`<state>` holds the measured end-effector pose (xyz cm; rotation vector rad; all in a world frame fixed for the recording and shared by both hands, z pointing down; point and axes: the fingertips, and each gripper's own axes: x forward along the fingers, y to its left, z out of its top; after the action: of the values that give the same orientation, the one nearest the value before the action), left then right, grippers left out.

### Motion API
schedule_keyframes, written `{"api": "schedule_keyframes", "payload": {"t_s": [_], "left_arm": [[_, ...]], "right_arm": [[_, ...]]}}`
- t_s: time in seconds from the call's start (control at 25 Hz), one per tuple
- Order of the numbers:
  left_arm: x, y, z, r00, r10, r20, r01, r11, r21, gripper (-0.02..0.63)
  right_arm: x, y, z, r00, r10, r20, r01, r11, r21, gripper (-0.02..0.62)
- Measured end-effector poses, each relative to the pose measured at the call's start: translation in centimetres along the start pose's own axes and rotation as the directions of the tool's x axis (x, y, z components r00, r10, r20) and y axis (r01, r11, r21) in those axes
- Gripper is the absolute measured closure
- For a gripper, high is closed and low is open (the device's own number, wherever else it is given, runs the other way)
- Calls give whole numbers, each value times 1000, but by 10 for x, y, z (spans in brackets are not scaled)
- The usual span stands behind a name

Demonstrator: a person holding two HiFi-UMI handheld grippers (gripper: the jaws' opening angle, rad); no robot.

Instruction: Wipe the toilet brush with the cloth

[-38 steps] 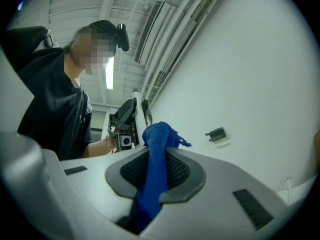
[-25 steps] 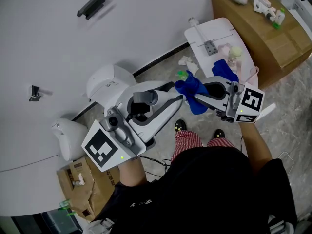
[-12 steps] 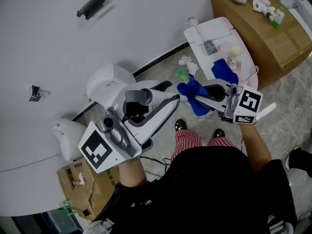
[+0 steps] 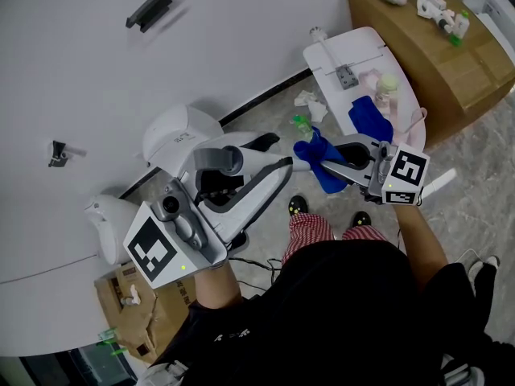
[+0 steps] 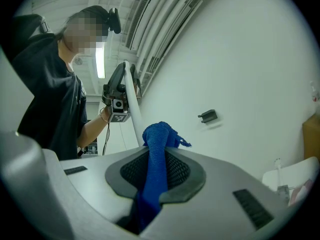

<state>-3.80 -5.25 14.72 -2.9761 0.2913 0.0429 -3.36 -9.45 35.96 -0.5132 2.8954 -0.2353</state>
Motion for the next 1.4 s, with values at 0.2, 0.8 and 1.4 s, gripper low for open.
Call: {"api": "schedule_keyframes", "payload": {"t_s": [0.2,0.8,1.4], "left_arm": [[1,-1,2,1000,-7,5,7,1000,4,515],[5,-5,15,1000,-14,25,14,1000,20,515],[5,-6,18,999,-15,35,14,1000,23,515]], "right_arm": [[2,0,-9,1000,5,-26,-5,1000,2,532],[6,1,-38,994,31,-102,-29,999,19,532],[6,0,-67,978,25,-205,-22,1000,15,532]]}}
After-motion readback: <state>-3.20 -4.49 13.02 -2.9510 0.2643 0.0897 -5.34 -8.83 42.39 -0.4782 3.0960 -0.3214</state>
